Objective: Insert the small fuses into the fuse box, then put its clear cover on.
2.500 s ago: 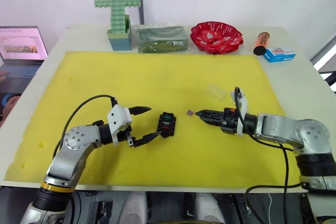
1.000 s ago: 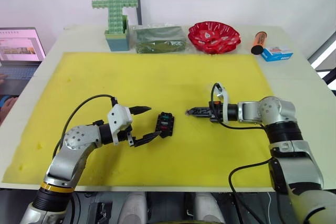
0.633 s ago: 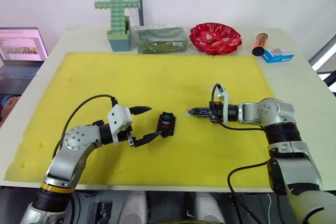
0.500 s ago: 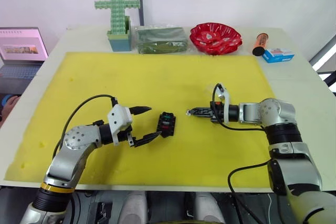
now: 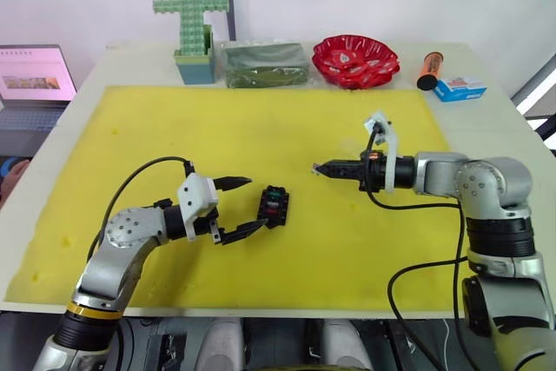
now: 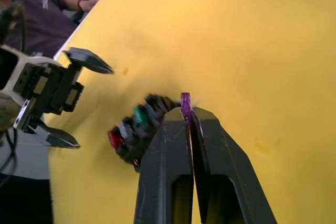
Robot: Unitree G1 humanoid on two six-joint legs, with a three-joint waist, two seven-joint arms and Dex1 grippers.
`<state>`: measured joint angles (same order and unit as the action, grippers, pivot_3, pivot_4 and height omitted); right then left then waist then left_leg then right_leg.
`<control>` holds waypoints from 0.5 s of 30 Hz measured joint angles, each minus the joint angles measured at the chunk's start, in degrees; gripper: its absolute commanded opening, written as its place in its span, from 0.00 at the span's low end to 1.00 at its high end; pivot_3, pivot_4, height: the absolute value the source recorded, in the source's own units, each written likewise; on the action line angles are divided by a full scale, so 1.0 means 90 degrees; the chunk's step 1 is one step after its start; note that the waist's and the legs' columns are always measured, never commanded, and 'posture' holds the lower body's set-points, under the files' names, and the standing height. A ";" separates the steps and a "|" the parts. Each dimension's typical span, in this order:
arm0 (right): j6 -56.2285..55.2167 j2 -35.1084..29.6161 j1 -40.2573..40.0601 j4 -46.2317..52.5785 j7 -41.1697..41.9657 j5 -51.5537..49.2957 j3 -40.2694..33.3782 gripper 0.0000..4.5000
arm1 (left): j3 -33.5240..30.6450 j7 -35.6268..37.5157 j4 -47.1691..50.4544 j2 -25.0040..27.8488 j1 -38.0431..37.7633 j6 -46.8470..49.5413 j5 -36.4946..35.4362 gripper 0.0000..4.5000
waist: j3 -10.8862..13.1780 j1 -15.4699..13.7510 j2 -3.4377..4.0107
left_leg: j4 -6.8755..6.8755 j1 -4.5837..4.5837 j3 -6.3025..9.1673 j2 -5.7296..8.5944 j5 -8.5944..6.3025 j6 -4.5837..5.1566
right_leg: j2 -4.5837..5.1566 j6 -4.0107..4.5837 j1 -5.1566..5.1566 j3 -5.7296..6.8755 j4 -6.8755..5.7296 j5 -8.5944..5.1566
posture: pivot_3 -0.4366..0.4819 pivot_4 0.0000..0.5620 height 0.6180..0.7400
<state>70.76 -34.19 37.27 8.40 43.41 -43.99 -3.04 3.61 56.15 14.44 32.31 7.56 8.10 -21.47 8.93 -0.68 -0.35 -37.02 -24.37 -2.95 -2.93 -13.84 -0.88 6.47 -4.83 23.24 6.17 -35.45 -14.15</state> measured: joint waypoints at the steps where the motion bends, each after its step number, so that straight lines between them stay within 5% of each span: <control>1: -0.0150 -0.0064 0.0022 0.0229 0.0030 0.0085 0.0161 0.00 | 0.0000 0.0012 -0.0011 0.0000 0.0005 -0.0005 -0.0009 1.00 | 0.0000 -0.0002 -0.0001 | -0.0001 0.0000 0.0001 0.0000 0.0000 0.0000 | 0.0000 0.0000 0.0000 0.0000 0.0001 0.0000 | 0.48 0.27 1.00; 15: -0.2320 0.0084 0.0335 0.0743 0.0185 0.1884 0.2247 0.00 | 0.0020 0.0267 -0.0902 -0.0216 0.0739 -0.0031 -0.0052 1.00 | 0.0000 -0.0014 -0.0002 | -0.0007 -0.0001 0.0001 0.0002 0.0001 -0.0002 | 0.0000 -0.0001 -0.0002 0.0002 -0.0003 0.0000 | 0.48 0.27 1.00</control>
<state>49.88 -33.43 40.28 15.08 45.07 -27.04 17.18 3.80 58.55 6.32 30.37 14.21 7.82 -21.94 8.94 -0.80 -0.37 -37.08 -24.38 -2.94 -2.91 -13.83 -0.89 6.46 -4.83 23.22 6.18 -35.48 -14.15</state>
